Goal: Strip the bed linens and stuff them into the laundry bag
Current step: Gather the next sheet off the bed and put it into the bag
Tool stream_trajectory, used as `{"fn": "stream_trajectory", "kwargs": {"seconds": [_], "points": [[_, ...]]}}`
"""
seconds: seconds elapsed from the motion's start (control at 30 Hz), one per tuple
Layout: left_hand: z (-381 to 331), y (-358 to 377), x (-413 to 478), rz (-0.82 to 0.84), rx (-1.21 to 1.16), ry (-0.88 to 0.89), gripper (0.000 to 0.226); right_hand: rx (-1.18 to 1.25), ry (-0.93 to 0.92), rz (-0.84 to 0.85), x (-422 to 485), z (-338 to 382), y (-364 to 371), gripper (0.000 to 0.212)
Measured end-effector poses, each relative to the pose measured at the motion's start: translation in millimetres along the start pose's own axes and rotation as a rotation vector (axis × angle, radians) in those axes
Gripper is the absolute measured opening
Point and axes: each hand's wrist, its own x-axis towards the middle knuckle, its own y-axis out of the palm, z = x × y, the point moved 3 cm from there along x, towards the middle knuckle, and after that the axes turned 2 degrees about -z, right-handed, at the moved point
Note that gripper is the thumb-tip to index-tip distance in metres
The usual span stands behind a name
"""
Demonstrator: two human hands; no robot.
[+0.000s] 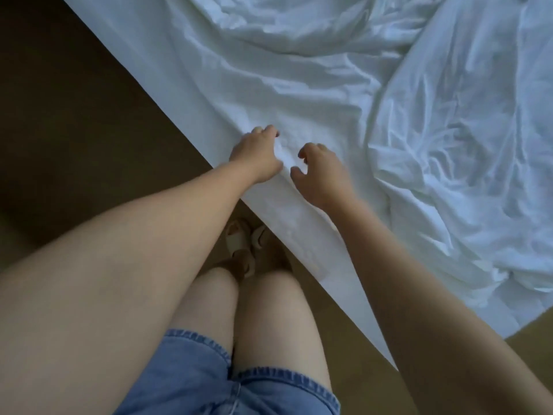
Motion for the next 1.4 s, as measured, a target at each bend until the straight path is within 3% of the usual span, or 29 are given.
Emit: {"fn": "stream_trajectory", "kwargs": {"seconds": [0.17, 0.33, 0.4, 0.47, 0.57, 0.63, 0.7, 0.8, 0.93, 1.0, 1.1, 1.17, 1.27, 1.33, 1.4], "points": [[-0.1, -35.4, 44.4, -0.104, 0.129, -0.021, 0.064, -0.019, 0.011, -0.121, 68.9, -19.4, -10.9, 0.054], [-17.3, -72.3, 97.6, -0.27, 0.234, 0.009, 0.077, -0.072, -0.014, -0.139, 124.3, -16.4, -33.6, 0.067], [-23.1, -73.3, 115.7, -0.234, 0.272, 0.016, 0.083, -0.113, -0.029, -0.173, 138.9, -13.7, -42.2, 0.072], [-25.6, -74.6, 136.6, -0.184, 0.295, 0.008, 0.074, -0.141, -0.007, -0.2, 156.6, -12.8, -47.6, 0.075], [-24.6, -84.8, 157.5, -0.161, 0.258, -0.003, 0.037, -0.176, 0.023, -0.155, 183.3, -10.3, -48.0, 0.053], [-31.7, -94.8, 159.6, -0.088, 0.149, 0.048, 0.033, -0.195, 0.083, -0.15, 193.2, -7.8, -51.8, 0.037], [-36.2, -111.0, 155.5, -0.009, -0.009, 0.089, 0.04, -0.161, 0.123, -0.182, 195.0, 3.1, -57.9, 0.036], [-32.0, -149.3, 142.7, 0.116, -0.216, 0.114, 0.045, 0.112, 0.187, -0.259, 180.4, 42.6, -75.5, 0.031], [-24.0, -213.6, 121.1, 0.385, -0.556, 0.06, 0.05, 0.852, 0.357, -0.326, 139.5, 110.2, -96.4, 0.037], [-24.3, -240.9, 103.6, 0.456, -0.531, 0.219, 0.064, 1.193, 0.473, -0.291, 119.2, 136.6, -104.5, 0.028], [-23.7, -267.3, 66.4, 0.289, -0.009, 0.676, 0.106, 1.497, 0.609, -0.313, 95.9, 156.8, -125.9, 0.019], [-21.8, -266.4, 45.2, 0.153, 0.238, 0.894, 0.114, 1.566, 0.614, -0.385, 83.2, 159.3, -141.2, 0.011], [-24.6, -254.5, 25.2, -0.027, 0.169, 0.977, 0.083, 1.493, 0.576, -0.347, 63.5, 163.2, -161.9, 0.01], [-34.3, -257.0, 18.7, -0.075, 0.024, 0.904, 0.064, 1.37, 0.496, -0.29, 49.1, 170.3, -172.0, 0.01], [-42.7, -261.6, 16.5, -0.03, -0.044, 0.793, 0.049, 1.051, 0.38, -0.353, 30.7, 174.5, -182.3, 0.024]]}}
